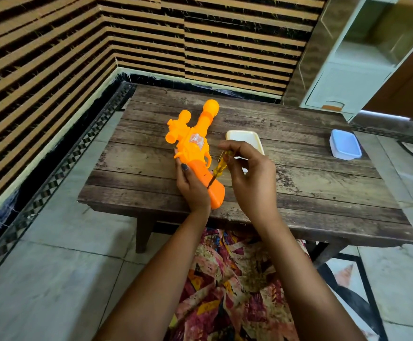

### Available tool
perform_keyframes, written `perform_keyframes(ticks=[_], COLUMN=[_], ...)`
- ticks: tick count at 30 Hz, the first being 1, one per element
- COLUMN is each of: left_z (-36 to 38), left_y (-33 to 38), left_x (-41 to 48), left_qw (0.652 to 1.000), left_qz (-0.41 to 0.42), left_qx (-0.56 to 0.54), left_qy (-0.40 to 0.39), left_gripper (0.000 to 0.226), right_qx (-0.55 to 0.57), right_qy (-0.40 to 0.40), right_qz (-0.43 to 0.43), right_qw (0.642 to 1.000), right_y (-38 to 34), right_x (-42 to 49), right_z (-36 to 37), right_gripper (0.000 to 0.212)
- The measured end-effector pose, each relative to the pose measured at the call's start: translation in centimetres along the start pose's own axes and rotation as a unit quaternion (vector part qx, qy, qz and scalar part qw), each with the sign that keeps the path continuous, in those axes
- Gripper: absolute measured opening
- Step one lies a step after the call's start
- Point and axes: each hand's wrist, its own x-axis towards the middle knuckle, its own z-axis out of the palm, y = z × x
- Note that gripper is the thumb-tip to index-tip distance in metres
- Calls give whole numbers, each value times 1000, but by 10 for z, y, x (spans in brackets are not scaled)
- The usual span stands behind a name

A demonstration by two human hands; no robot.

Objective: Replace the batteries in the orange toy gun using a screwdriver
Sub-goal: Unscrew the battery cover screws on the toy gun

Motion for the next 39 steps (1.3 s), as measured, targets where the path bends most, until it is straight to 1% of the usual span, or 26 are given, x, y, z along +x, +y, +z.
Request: perform_keyframes(ticks=[3,5,9,11,13,17,21,23,26,31,34,36,39], left_z=[0,-1,0,-1,-1,0,-1,-1,-1,-1,-2,-3,-2], left_y=[1,1,0,0,0,0,-1,-1,1,-1,-2,-2,0], left_x=[0,0,-1,0,0,0,1,0,-1,0,1,1,1], left_qw=[1000,1000,1000,1000,1000,1000,1000,1000,1000,1000,1000,1000,1000], left_qz=[-2,-1,-2,-1,1,12,6,-1,9,-6,-6,5,10], left_qx=[-3,-6,1,-1,-8,-6,-4,-1,0,1,8,5,-5], left_qy=[-1,-4,0,-4,-8,-1,-5,-3,-2,1,-3,-5,0], left_gripper=[41,41,41,41,41,41,40,40,41,40,40,41,41], right_qx=[-26,-31,-7,2,-15,-15,-28,-20,18,-24,-23,4,0], right_qy=[-15,-23,-14,-4,6,-5,3,11,7,-14,0,7,10], right_qz=[-25,-22,21,25,12,25,22,22,24,-24,1,0,-18], right_qw=[999,999,1000,1000,1000,1000,999,1000,1000,999,1000,1000,1000], right_y=[-7,-9,-6,-4,-4,-6,-7,-5,-4,-6,-7,-6,-5], right_x=[1,1,4,5,5,3,4,5,5,1,2,3,2], right_z=[0,1,-2,-5,-6,-8,-7,-6,-6,-3,-1,-2,-3], right_gripper=[26,26,14,12,17,21,11,14,20,19,13,16,24])
